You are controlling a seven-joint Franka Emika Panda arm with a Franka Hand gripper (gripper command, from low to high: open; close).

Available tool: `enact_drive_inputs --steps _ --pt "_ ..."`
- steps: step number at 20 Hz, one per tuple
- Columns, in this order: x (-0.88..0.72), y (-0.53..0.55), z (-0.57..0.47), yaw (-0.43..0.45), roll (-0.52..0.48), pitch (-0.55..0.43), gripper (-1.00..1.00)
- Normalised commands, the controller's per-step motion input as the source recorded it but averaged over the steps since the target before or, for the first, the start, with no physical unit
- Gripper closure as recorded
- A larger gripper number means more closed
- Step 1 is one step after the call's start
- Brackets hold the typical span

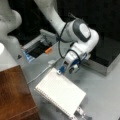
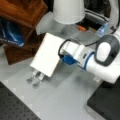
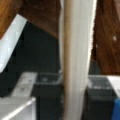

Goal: Turn off the lamps. Pick up the book. Place the book on the shelf position.

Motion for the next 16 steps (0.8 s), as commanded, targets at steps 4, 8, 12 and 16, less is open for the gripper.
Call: enact_drive_inputs --steps 4,8,12,16 --pt "-0.11 -0.04 -0.07 0.108 -0.346 0.000 -1.00" --pt "-0.03 -0.07 -0.03 0.120 -0.307 0.001 -1.00" --pt "0.03 -0.07 -0.04 0.117 -0.239 -0.016 1.00" --pt "0.05 -0.07 -0.05 0.117 -0.224 -0.029 1.00"
